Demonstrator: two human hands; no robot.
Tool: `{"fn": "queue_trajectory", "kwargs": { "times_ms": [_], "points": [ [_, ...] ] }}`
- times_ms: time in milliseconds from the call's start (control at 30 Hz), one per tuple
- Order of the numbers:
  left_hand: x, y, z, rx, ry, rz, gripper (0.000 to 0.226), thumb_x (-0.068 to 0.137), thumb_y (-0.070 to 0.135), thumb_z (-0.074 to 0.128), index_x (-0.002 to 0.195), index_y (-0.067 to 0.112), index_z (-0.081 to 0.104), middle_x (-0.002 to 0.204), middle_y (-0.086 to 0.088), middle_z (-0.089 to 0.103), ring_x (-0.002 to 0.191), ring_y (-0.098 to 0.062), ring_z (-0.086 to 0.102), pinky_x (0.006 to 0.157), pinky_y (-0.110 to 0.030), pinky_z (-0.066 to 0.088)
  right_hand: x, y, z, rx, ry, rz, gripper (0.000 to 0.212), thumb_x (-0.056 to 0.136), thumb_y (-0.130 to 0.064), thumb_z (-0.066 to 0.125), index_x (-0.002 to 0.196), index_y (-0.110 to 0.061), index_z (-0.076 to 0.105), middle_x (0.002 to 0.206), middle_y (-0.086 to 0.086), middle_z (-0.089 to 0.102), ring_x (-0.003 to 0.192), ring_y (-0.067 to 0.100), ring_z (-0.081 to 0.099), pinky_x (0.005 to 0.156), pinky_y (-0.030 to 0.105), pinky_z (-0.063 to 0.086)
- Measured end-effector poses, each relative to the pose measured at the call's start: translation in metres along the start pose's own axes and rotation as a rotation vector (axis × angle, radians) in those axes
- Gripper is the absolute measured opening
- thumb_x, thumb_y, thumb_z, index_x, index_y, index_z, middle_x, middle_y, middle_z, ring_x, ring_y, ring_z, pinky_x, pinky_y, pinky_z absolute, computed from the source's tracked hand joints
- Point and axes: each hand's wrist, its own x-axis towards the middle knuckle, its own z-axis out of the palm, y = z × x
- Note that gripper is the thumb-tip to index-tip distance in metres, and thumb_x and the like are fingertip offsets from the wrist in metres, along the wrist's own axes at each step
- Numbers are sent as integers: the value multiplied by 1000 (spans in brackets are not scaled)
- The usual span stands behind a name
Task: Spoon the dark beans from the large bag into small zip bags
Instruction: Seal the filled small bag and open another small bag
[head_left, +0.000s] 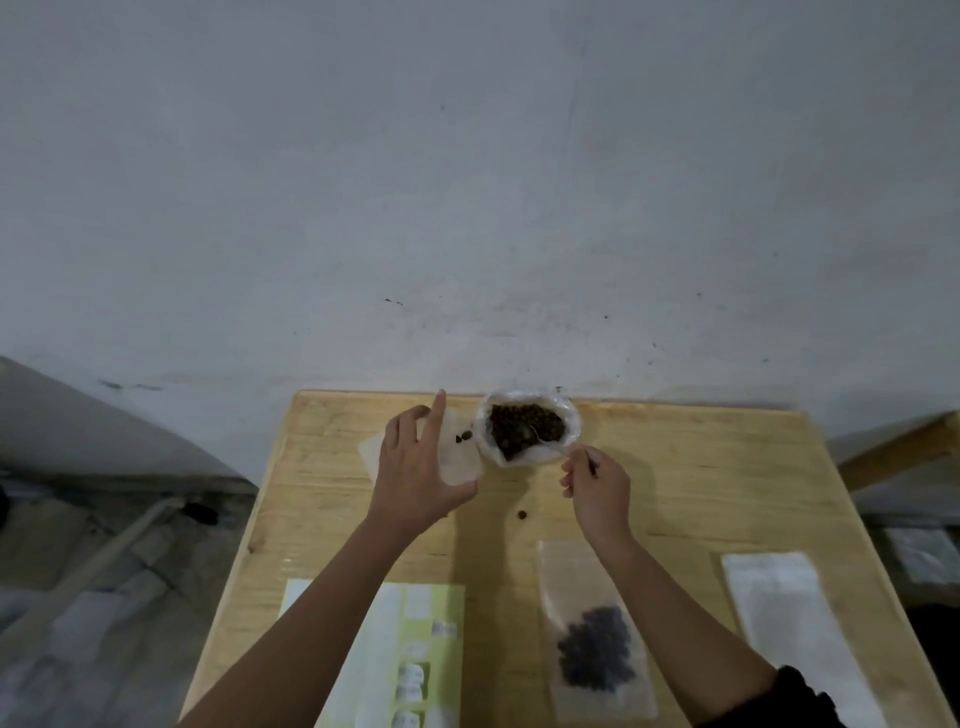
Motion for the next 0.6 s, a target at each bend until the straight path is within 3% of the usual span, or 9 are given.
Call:
{"fn": "queue_trajectory", "kwargs": {
  "times_ms": [133, 267, 600],
  "points": [
    [-5, -10, 1, 2, 1, 8, 107, 58, 52, 69, 146, 11, 25, 126, -15, 44, 116, -26, 33, 97, -44, 40, 2, 2, 13, 156, 32, 235, 28, 97, -16, 47, 78, -2, 62, 63, 8, 55, 54, 18, 47, 52, 30, 41],
    [-7, -11, 1, 0, -34, 14, 110, 61, 48, 76, 148, 14, 18, 131, -12, 39, 119, -24, 30, 101, -39, 34, 7, -3, 9, 328, 94, 385, 28, 95, -14, 50, 69, -8, 59, 64, 7, 54, 53, 15, 44, 47, 24, 37],
    [0, 16, 13, 2, -63, 39, 106, 58, 52, 66, 147, 13, 23, 129, -13, 41, 120, -30, 37, 102, -41, 35, 2, -28, -44, 320, 15, 130, 26, 93, -9, 52, 70, -7, 62, 60, 7, 53, 42, 7, 44, 39, 19, 36]
  ]
}}
